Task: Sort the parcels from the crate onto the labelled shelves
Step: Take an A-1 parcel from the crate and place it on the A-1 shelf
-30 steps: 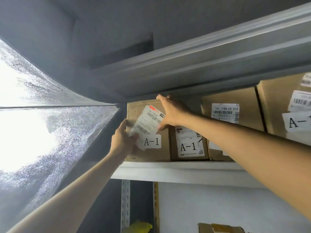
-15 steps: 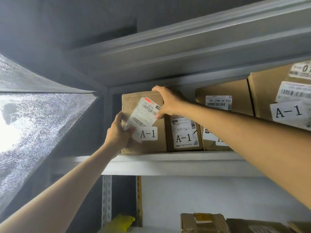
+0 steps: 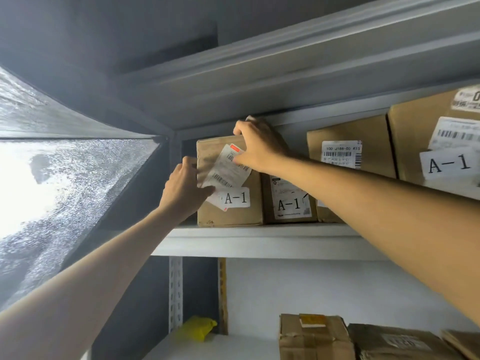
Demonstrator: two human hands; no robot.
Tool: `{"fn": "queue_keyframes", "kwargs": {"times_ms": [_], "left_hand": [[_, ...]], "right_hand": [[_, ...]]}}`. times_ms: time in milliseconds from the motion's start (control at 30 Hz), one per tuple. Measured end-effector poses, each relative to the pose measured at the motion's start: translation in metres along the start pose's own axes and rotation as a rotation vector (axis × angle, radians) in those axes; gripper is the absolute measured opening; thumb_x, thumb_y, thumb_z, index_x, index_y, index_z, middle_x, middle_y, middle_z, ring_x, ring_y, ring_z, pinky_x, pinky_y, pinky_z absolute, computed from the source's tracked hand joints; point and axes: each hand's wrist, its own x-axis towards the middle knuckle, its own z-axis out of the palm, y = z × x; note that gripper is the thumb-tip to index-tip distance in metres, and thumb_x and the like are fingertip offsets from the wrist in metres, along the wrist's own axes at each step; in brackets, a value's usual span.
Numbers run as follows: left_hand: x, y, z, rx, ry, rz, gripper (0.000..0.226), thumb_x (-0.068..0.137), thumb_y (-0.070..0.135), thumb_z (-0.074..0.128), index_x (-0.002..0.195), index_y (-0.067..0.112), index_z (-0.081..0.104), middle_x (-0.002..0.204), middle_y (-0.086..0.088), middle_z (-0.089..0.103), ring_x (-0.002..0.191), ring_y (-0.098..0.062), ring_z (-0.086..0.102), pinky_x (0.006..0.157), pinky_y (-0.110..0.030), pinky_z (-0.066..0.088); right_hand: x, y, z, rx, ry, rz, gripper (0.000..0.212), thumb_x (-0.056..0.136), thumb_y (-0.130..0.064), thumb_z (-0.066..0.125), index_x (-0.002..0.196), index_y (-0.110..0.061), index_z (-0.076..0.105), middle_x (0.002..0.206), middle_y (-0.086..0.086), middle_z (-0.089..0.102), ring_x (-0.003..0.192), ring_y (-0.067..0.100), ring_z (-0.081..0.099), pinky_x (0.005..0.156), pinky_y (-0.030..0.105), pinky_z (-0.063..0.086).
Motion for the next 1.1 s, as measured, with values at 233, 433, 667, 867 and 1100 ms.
{"fn": "queue_keyframes", "kwargs": {"times_ms": [233,433,667,867,1100], "left_hand": [[-0.042,0.016,-0.043,0.394,-0.027,-0.030,0.037,0.077,0.022,0.070,0.112,0.021,0.057,0.100,0.002,0.067,0.096,-0.025,0.063,0.086,-0.041,0.052],[-0.121,0.035,-0.078,0.616,0.033,-0.221,0.022,0.078,0.020,0.068,0.098,0.020,0.062,0.091,0.002,0.067,0.088,-0.022,0.062,0.080,-0.037,0.052],[-0.222,0.088,-0.131,0.858,-0.040,-0.449,0.015,0.077,0.026,0.073,0.088,0.025,0.062,0.089,0.005,0.067,0.079,-0.014,0.064,0.076,-0.031,0.051],[-0.307,0.159,-0.201,1.168,-0.078,-0.617,0.023,0.078,0.039,0.071,0.095,0.025,0.063,0.088,0.009,0.066,0.085,-0.012,0.061,0.067,-0.023,0.047],[-0.450,0.273,-0.270,1.243,0.008,-0.997,0.020,0.069,0.036,0.074,0.087,0.030,0.066,0.089,0.007,0.069,0.089,-0.017,0.065,0.080,-0.029,0.051]], "right_hand": [[-0.036,-0.007,0.014,0.270,-0.315,-0.115,0.040,0.071,-0.028,0.078,0.105,-0.015,0.063,0.095,-0.002,0.057,0.082,0.016,0.051,0.060,0.024,0.037],[-0.085,-0.036,0.024,0.512,-0.423,-0.250,0.035,0.073,-0.025,0.073,0.104,-0.014,0.062,0.092,-0.001,0.057,0.082,0.020,0.056,0.066,0.026,0.040],[-0.150,-0.125,-0.029,0.535,-0.662,-0.463,0.042,0.058,-0.020,0.086,0.091,-0.022,0.061,0.081,-0.006,0.059,0.101,0.000,0.056,0.058,0.021,0.041],[-0.175,-0.143,-0.087,0.864,-0.698,-0.684,0.045,0.076,-0.029,0.076,0.113,-0.010,0.059,0.096,0.002,0.055,0.091,0.024,0.058,0.080,0.036,0.050],[-0.260,-0.243,-0.202,1.047,-0.713,-1.009,0.044,0.076,-0.031,0.077,0.111,-0.009,0.064,0.098,0.006,0.061,0.090,0.023,0.058,0.078,0.038,0.053]]}}
